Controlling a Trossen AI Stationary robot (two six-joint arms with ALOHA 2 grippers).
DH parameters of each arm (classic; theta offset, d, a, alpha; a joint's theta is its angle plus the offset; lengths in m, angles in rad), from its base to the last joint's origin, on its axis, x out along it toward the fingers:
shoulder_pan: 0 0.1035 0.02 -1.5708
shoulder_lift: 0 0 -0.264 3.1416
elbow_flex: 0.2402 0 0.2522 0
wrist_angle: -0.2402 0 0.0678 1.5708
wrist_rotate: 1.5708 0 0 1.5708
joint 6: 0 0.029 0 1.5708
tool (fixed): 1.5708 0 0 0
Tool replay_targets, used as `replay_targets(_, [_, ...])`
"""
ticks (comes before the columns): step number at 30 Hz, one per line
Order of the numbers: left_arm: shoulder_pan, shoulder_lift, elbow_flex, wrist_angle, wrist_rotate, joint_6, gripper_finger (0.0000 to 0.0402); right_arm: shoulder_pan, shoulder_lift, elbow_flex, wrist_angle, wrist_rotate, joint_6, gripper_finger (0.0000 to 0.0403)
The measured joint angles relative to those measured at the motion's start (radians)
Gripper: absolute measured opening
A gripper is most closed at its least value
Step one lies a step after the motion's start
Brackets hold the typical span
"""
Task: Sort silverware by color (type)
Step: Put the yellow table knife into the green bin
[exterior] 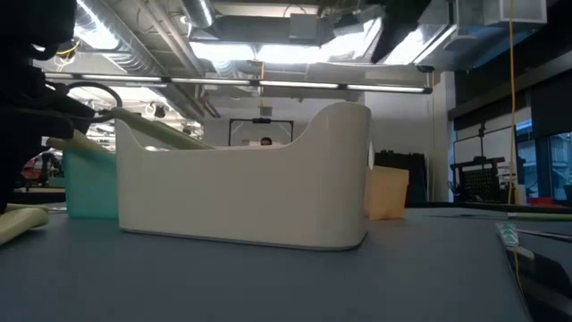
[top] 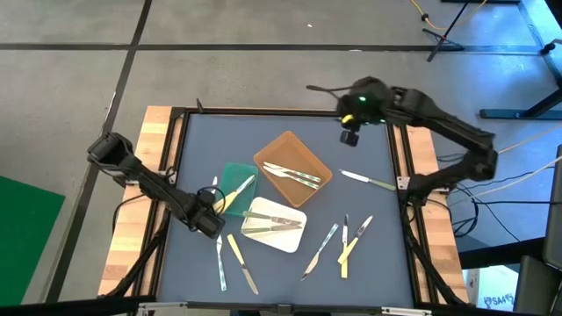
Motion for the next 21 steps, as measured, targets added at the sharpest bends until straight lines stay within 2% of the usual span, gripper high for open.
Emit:
replay_targets(4, [0.000,0.002,-0.001,-0.001,-0.001,0.000,0.0145,0.000,-0.117,-0.089,0.023,0.001,0.053,0.0115])
replay_targets(12, [0.000,0.004,-0.002,0.000,0.006,-0.001,0.0142,0.000,-0.352,-0.395,0.191,0.000,0.133,0.0115])
replay_targets(21, [0.001,0.002,-0.003,0.002,0.035,-0.003,0.0095,0.000,-0.496,-0.660,0.337,-0.002,0.187,0.0115])
